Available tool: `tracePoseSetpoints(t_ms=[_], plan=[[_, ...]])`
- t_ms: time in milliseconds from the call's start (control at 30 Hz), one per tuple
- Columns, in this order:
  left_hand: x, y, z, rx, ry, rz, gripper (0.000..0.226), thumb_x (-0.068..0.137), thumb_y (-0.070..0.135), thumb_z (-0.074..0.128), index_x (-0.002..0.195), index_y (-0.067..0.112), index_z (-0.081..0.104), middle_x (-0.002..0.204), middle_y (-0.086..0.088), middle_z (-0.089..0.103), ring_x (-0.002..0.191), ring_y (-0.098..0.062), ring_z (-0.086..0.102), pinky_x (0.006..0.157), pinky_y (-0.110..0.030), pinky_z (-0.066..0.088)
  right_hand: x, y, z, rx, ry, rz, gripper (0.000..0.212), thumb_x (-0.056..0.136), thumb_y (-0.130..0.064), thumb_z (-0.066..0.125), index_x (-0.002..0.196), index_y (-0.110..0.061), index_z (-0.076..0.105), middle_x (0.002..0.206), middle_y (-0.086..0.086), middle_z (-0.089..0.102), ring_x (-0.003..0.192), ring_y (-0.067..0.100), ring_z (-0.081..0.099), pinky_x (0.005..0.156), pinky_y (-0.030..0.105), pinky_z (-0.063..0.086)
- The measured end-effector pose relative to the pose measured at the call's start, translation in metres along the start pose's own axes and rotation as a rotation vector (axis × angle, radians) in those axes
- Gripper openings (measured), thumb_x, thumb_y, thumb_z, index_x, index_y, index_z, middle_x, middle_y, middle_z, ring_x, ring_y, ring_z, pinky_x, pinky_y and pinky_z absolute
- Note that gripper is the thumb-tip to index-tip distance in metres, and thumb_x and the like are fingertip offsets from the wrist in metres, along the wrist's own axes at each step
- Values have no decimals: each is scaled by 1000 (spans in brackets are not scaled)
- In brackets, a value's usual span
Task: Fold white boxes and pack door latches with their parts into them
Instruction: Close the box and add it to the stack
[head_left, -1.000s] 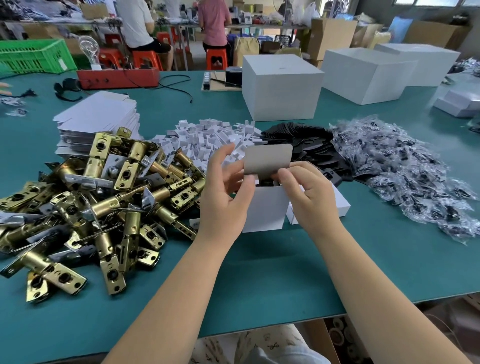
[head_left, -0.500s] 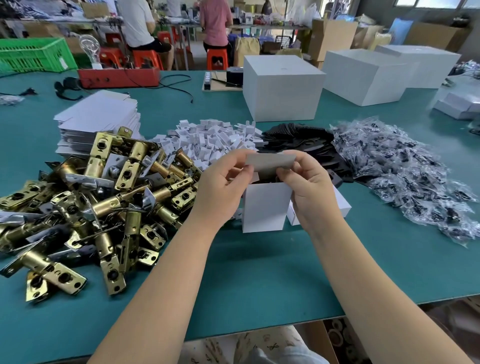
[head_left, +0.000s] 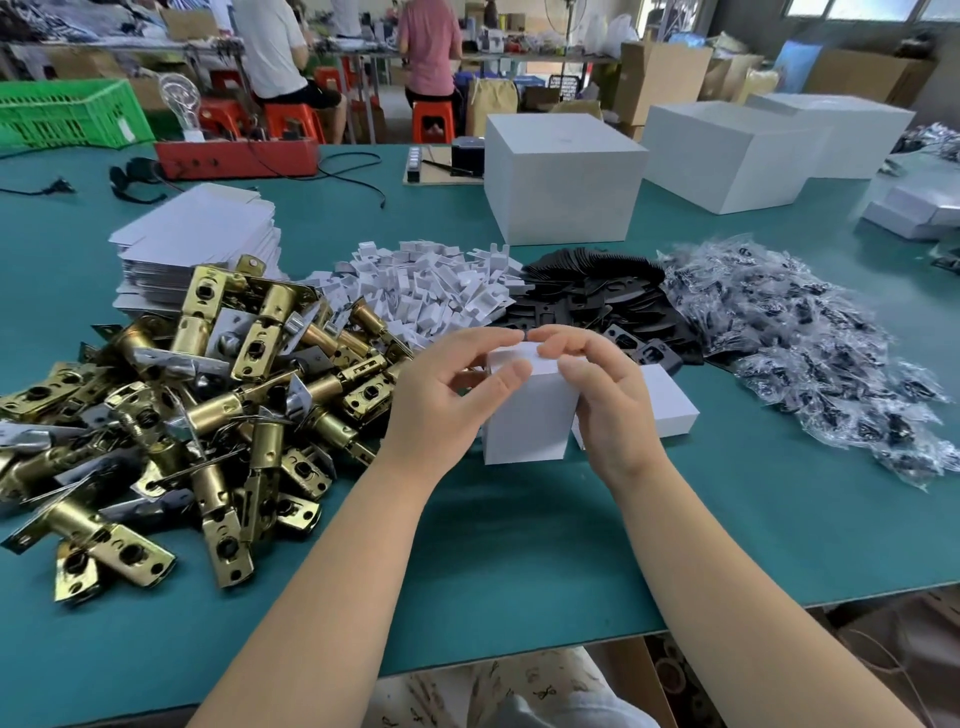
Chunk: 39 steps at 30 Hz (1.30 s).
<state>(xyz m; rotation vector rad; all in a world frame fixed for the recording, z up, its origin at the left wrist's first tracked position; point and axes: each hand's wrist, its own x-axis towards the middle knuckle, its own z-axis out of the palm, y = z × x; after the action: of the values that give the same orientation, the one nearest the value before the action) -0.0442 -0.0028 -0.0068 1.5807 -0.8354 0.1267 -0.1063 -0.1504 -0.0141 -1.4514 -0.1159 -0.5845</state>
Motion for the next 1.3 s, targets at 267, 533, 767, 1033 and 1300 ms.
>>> tracePoseSetpoints(t_ms=[267, 533, 767, 1033, 1300], plan=[[7, -1, 2, 343, -86, 160, 40, 98, 32, 51, 128, 9, 62, 119, 10, 55, 109, 5, 47, 93, -2, 34, -3, -7, 1, -213, 91, 4, 19, 87, -32, 59, 99, -44, 67, 84, -13, 61, 74, 0, 51, 69, 11, 43], [14, 5, -6, 231, -134, 123, 20, 99, 30, 54, 113, 41, 62, 81, 30, 63, 75, 4, 57, 67, -7, 42, 2, -16, 0, -238, 75, -39, 21, 88, -24, 61, 87, -42, 71, 88, -19, 69, 78, 3, 59, 74, 15, 47], [21, 7, -18, 125, -296, 32, 23, 99, 27, 57, 114, 40, 68, 65, 15, 61, 56, -2, 47, 58, -9, 36, 0, -17, -10, -141, -5, -3, 19, 85, -17, 64, 92, -30, 75, 96, -7, 72, 93, 8, 63, 83, 22, 48], [12, 7, -8, -104, -110, -23, 14, 89, 20, 66, 98, 28, 72, 66, 15, 63, 56, 1, 47, 58, -8, 36, -6, -11, -5, -270, 55, -104, 16, 87, -15, 64, 96, -27, 68, 97, -8, 66, 90, 0, 60, 80, 15, 45], [15, 7, -26, -97, -310, -121, 19, 93, 18, 63, 105, 27, 74, 115, 16, 71, 113, -2, 62, 95, -18, 49, -10, -7, -12, -339, -29, -171, 18, 88, -20, 62, 97, -34, 68, 107, -20, 64, 107, 4, 59, 85, 19, 47]])
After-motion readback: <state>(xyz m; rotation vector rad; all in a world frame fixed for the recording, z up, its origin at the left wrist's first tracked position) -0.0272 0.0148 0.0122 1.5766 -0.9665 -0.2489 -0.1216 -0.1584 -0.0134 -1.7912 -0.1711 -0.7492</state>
